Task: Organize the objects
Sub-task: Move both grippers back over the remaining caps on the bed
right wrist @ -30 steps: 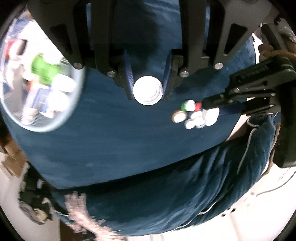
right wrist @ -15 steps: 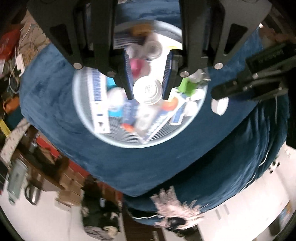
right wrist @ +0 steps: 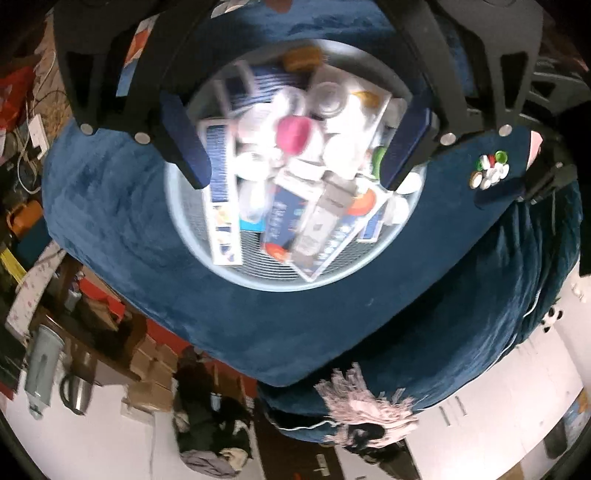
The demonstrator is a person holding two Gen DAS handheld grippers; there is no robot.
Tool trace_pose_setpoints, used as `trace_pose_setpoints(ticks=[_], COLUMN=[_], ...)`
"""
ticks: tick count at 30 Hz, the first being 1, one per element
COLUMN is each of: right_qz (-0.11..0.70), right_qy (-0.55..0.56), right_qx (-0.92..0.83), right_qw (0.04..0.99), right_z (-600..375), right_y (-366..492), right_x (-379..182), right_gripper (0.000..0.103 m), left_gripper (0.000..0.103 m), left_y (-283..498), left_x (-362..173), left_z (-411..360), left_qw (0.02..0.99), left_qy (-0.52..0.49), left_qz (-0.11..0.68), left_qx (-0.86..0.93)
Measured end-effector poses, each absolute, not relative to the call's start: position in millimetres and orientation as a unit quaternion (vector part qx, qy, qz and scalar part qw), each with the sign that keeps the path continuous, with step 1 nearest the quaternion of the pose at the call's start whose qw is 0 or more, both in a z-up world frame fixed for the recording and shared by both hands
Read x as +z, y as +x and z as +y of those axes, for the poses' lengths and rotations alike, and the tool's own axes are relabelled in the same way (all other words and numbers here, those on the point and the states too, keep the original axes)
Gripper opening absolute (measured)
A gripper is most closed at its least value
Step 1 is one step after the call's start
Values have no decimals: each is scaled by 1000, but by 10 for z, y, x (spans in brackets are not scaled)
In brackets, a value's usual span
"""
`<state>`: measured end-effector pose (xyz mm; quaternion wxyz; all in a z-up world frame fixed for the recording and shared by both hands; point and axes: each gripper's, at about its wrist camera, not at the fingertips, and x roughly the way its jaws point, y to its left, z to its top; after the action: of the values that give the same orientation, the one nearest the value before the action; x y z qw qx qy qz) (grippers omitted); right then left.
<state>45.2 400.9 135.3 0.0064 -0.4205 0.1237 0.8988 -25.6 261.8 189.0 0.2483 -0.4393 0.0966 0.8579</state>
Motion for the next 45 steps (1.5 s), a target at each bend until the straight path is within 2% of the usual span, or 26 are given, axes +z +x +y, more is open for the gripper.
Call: trace_pose_setpoints(ticks=[5,12,20,27,35,37,42,45], right_qz=[98,33,-11,-1,-48,-62,-148,-192], right_qy=[-417,-412,-462,-512,-505,-498,-480,-472], right_qx=[903,904,867,828,823,823,810,799], right_qw=[-39,-111,-186,-228,-254,-266,-303,-319], right_z=[3510,2574,1634,1069,622,518,162,8], right_y=[325,131,-113,-273,-433,-470,-530,-545], right_x=[1409,1425,1009,512,291,290,235,182], right_gripper=[98,103,103,102,101,99,85,82], left_gripper=[102,102,102,102,98,98,98,98], left_y=[-403,-490,-475,-454,-496,-490,-485,-497], left_x=[1843,1483,1061,652,390,389,390,378], left_z=[1891,572,-437,-815,-1064,-1118,-1176,-1168], left_qw=[182,62,-22,-49,-71,-76,-79,-75], left_qy=[-448,-476,-499,-541,-556,-555,-551,-551], left_qz=[79,-7,-50,-35,-58,-67,-83,-85], left_qx=[872,877,865,839,826,826,827,827])
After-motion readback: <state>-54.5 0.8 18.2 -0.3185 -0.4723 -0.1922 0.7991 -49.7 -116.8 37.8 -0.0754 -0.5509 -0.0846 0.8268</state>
